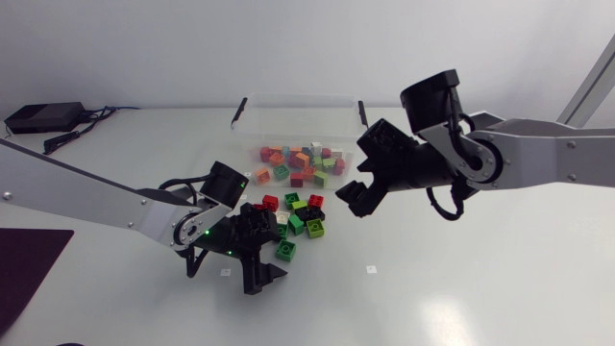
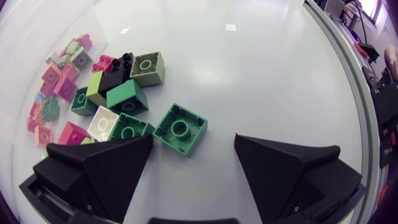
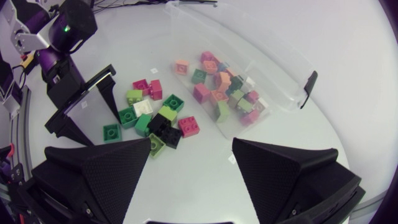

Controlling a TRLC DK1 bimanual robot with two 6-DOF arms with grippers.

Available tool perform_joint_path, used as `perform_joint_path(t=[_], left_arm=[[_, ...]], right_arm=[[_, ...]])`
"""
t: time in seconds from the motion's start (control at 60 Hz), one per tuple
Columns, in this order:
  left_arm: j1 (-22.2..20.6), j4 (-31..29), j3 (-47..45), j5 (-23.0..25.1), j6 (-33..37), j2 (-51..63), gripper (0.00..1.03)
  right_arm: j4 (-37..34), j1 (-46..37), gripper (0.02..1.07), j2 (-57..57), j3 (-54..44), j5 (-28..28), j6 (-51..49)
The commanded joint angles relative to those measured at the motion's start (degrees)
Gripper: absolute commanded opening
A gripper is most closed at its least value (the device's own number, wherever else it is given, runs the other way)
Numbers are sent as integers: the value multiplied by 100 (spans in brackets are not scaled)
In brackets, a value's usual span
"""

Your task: Place the duplo bricks in the container

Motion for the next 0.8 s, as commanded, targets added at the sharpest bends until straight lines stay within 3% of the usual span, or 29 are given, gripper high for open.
perform_joint_path(t=[0.0,0.167,0.433,0.5,0.783], left_arm=[[-78,98,126,-35,-91,223,91],[-175,107,161,-35,-144,310,91],[-227,160,196,-26,-179,416,48],[-227,151,170,-26,-161,407,32],[-96,90,-261,18,-65,-322,31]], right_arm=[[102,32,96,-79,-210,-54,-242],[163,85,96,27,-386,-89,-506],[207,190,94,449,-430,-212,-919],[216,216,92,563,-377,-212,-980],[102,348,90,1187,-149,-352,-1402]])
